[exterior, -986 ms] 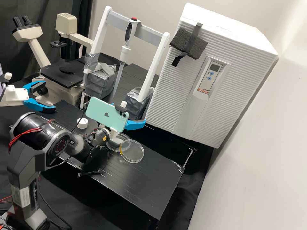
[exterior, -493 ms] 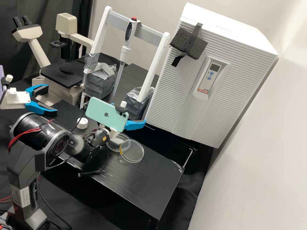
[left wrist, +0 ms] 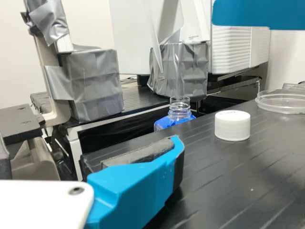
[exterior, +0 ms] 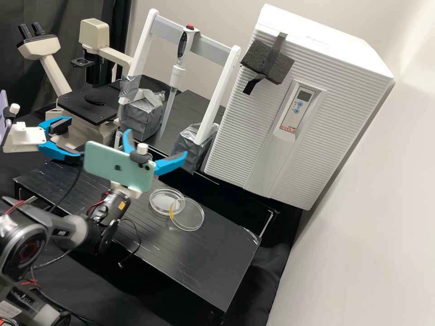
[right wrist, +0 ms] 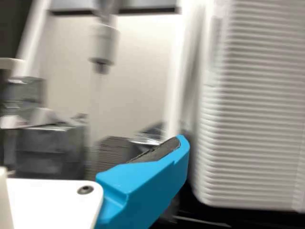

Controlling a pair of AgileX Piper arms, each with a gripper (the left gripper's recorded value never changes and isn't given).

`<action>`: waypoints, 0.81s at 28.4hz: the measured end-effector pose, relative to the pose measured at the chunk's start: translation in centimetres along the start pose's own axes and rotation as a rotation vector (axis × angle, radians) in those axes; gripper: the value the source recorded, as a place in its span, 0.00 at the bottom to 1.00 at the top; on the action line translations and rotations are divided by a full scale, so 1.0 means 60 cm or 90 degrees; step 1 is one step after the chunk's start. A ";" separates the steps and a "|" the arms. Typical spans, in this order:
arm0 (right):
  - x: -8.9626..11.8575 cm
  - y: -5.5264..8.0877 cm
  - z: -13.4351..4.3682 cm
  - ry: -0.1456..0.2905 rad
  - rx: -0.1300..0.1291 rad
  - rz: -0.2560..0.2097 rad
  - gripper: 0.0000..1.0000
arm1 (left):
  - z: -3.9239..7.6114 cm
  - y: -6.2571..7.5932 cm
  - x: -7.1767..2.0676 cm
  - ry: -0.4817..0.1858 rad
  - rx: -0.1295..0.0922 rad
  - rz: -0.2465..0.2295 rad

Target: Close the bottle

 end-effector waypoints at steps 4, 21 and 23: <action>-0.026 -0.030 -0.006 0.022 -0.002 -0.064 1.00 | 0.000 0.005 0.006 -0.003 0.003 0.008; -0.049 -0.086 0.012 -0.010 -0.003 -0.173 1.00 | 0.000 0.006 0.010 -0.003 0.002 0.010; -0.049 -0.088 0.012 -0.009 -0.001 -0.177 1.00 | 0.000 0.006 0.010 -0.003 0.002 0.010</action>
